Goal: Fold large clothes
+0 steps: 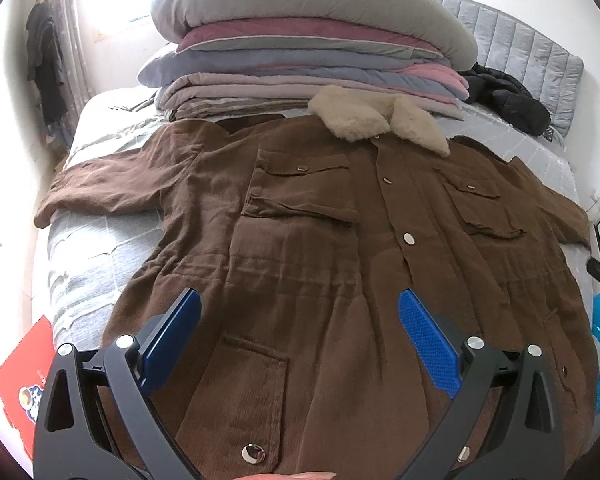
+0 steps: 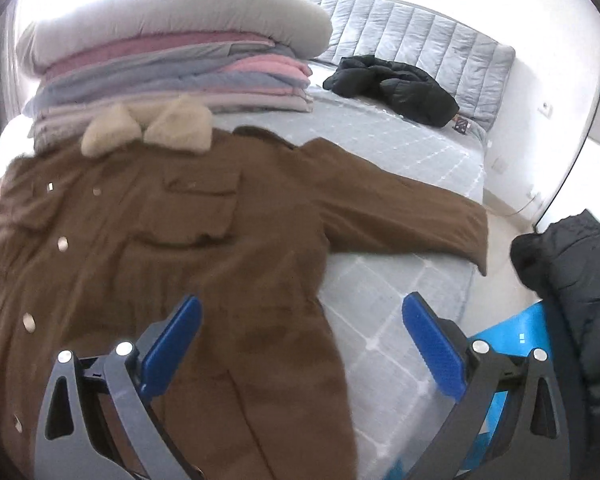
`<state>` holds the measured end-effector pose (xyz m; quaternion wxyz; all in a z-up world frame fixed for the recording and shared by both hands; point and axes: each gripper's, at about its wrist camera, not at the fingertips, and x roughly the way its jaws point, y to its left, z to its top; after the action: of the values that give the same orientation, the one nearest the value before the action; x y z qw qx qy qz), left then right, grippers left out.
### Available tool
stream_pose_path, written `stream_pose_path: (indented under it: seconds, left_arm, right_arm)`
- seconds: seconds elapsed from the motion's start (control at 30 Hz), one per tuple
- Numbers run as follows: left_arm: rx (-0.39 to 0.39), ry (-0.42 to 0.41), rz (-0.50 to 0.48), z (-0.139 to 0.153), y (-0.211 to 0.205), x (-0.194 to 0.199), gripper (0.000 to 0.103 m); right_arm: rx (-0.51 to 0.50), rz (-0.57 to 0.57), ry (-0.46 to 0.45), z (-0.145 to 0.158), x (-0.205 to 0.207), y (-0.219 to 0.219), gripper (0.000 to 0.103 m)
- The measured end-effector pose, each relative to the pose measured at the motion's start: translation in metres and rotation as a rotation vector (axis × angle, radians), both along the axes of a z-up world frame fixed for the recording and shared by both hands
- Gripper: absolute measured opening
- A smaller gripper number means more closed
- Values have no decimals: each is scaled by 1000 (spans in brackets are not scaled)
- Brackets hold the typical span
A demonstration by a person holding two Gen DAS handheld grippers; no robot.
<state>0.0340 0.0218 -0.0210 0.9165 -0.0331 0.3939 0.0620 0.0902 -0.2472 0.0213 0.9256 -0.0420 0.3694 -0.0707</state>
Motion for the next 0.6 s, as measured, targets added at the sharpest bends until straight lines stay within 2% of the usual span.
stream_pose_path:
  seconds: [0.1,0.37,0.6]
  left_arm:
    - [5,7,4,-3,0,4,95]
    - [21,26,-1,-11,-4,7,95]
    - [29,36,1,-15,-4,8,95]
  right_arm:
    - [-15,11,0,2,-7,3,97]
    - [41,40,4,12,-14,18,97]
    - [94,48,10,12,-13,12,97]
